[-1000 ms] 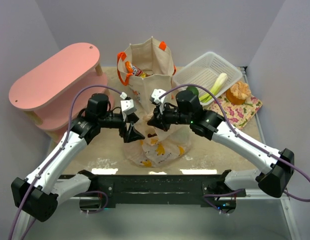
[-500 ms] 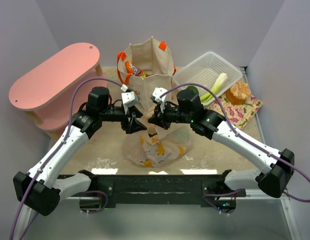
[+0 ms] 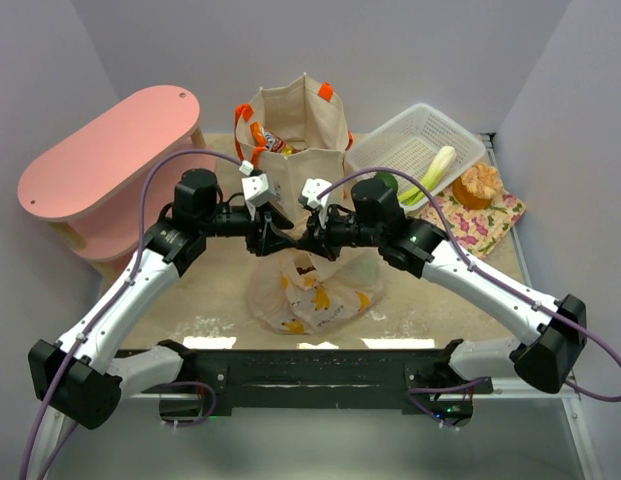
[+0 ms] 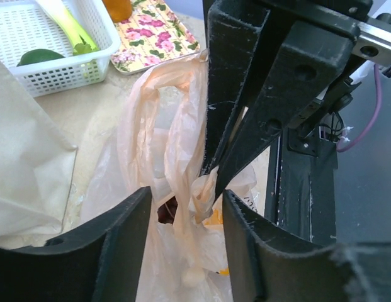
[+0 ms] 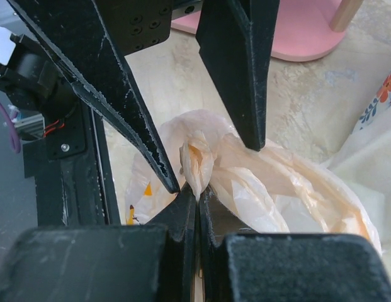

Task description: Place the mixed food into the grocery bags and tie them

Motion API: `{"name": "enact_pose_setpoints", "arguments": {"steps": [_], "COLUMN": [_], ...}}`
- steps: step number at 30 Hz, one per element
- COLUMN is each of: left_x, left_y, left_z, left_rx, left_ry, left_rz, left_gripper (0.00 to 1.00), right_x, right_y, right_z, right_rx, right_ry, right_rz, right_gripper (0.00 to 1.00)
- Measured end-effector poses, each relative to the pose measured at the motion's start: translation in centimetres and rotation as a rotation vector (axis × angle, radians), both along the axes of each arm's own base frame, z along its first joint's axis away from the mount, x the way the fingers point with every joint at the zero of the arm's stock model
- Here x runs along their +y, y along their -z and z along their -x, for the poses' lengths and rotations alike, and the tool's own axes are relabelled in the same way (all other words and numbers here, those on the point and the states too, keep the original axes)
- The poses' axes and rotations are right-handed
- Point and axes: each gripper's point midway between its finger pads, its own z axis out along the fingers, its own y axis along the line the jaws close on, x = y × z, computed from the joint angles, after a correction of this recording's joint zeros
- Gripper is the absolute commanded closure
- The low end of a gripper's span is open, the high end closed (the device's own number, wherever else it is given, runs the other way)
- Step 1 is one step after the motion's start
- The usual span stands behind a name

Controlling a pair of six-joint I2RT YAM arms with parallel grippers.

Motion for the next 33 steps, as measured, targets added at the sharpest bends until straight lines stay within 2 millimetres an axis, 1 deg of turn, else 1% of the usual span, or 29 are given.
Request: {"name": "enact_pose_setpoints", "arguments": {"steps": [1,2,4,5,8,9,10,11,13,14,15,16,17,19,20,22,23,25,26,27,29,31,33], "left_x": [-0.1,-0.1,-0.2,-0.3,-0.5,-0.5,-0.6,-0.6,-0.6,-0.7,-0.7,-0.7,-0.7,-0.6,-0.5,-0.4,-0.4,-0.3,-0.3,-0.2,-0.2,-0.1,0.1], "left_y": [0.1,0.1,0.2,0.2,-0.1,-0.2,-0.2,-0.2,0.0,0.0,0.1,0.3,0.4,0.7,0.9,1.1,1.1,1.2,1.2,1.1,0.9,0.7,0.6], "left_z": [0.0,0.0,0.1,0.2,0.4,0.3,0.3,0.3,0.2,0.2,0.1,0.0,0.0,-0.1,-0.2,-0.3,-0.4,-0.4,-0.4,-0.3,-0.3,-0.3,-0.3], "left_rx": [0.005,0.012,0.022,0.023,0.022,0.019,0.019,0.016,0.01,0.006,0.003,0.002,0.001,0.003,0.005,0.008,0.005,0.001,0.0,0.001,-0.003,-0.013,-0.019], "left_ry": [0.004,0.009,0.02,0.028,0.04,0.04,0.043,0.045,0.046,0.046,0.045,0.042,0.039,0.034,0.031,0.025,0.023,0.02,0.019,0.018,0.015,0.012,0.007], "left_rz": [0.001,0.003,0.007,0.01,0.024,0.028,0.032,0.036,0.041,0.042,0.043,0.043,0.042,0.041,0.04,0.038,0.039,0.041,0.043,0.045,0.05,0.056,0.059], "left_gripper": [0.56,0.61,0.69,0.81,1.0,1.0,1.0,1.0,1.0,1.0,1.0,1.0,1.0,1.0,1.0,1.0,1.0,1.0,1.0,1.0,1.0,1.0,1.0], "right_x": [0.0,0.0,0.0,0.0,-0.1,-0.1,-0.1,-0.1,-0.2,-0.2,-0.3,-0.4,-0.6,-1.1,-1.4,-2.3,-3.1,-4.6,-5.4,-6.0,-6.4,-6.0,-5.5], "right_y": [0.1,0.2,0.3,0.3,0.3,0.3,0.3,0.3,0.4,0.4,0.4,0.1,-0.2,-1.5,-2.3,-5.1,-7.1,-9.7,-10.8,-11.4,-11.4,-10.2,-8.1], "right_z": [0.0,-0.1,-0.2,-0.3,-0.3,-0.3,-0.3,-0.3,-0.2,-0.1,0.0,0.2,0.4,0.8,0.9,0.4,-0.5,-2.4,-3.4,-4.3,-5.3,-5.6,-5.7], "right_rx": [0.0,0.0,-0.003,-0.005,-0.007,-0.01,-0.011,-0.01,-0.001,0.003,0.007,0.011,0.012,0.012,0.011,0.004,-0.003,-0.018,-0.027,-0.032,-0.026,0.008,0.056], "right_ry": [0.0,0.001,0.002,0.001,0.0,-0.001,-0.001,-0.001,0.002,-0.001,-0.001,0.002,0.005,0.016,0.025,0.062,0.1,0.17,0.209,0.247,0.275,0.276,0.269], "right_rz": [0.003,0.004,0.008,0.009,0.012,0.011,0.012,0.013,0.014,0.017,0.016,0.011,0.005,-0.019,-0.032,-0.085,-0.127,-0.179,-0.198,-0.207,-0.205,-0.179,-0.143], "right_gripper": [1.0,1.0,1.0,1.0,1.0,1.0,0.91,0.71,0.59,0.45,0.39,0.31,0.27,0.22,0.21,0.2,0.2,0.19,0.19,0.19,0.2,0.2,0.21]}}
